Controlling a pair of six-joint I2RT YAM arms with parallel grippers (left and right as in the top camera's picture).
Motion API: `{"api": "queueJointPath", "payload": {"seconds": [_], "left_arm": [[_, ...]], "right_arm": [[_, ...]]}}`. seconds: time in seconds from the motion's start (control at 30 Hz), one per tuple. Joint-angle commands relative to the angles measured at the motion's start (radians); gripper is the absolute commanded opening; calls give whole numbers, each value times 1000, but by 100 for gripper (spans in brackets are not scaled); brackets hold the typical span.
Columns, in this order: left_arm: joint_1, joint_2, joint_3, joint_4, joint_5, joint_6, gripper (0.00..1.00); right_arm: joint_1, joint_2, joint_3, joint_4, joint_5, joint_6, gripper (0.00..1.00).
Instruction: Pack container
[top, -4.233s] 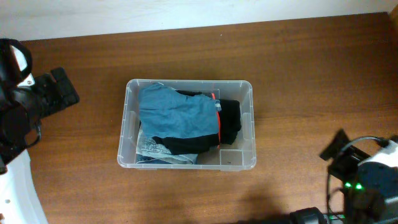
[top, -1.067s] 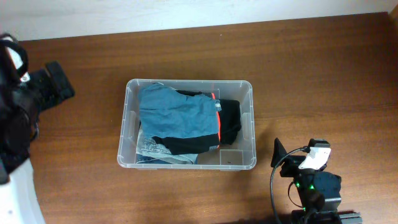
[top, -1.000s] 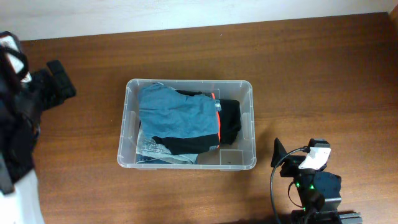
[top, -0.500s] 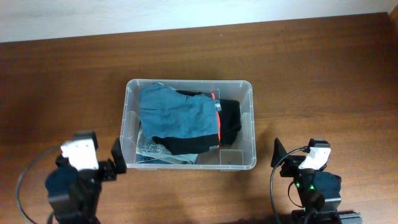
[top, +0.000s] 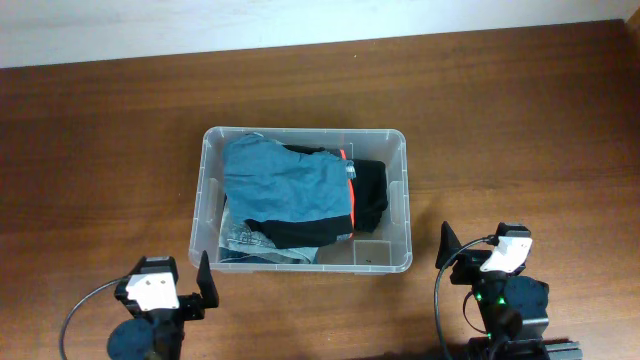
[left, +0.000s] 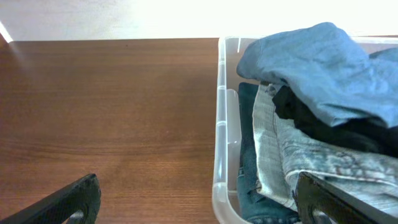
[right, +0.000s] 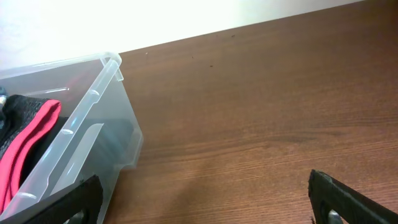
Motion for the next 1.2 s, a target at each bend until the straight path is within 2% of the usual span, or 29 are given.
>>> {"api": "queueJointPath", "payload": {"seconds": [0.0,0.1,1.17], "left_arm": [[-21,-24,-85,60,14,18,100],[-25,-19,-128,108,11,18,100],[-25,-18,-128,107,11,18,100]], "right_arm": [[-8,-7,-7,0,-6,10,98],[-8,-7,-7,0,-6,10,99],[-8,-7,-7,0,-6,10,99]]}}
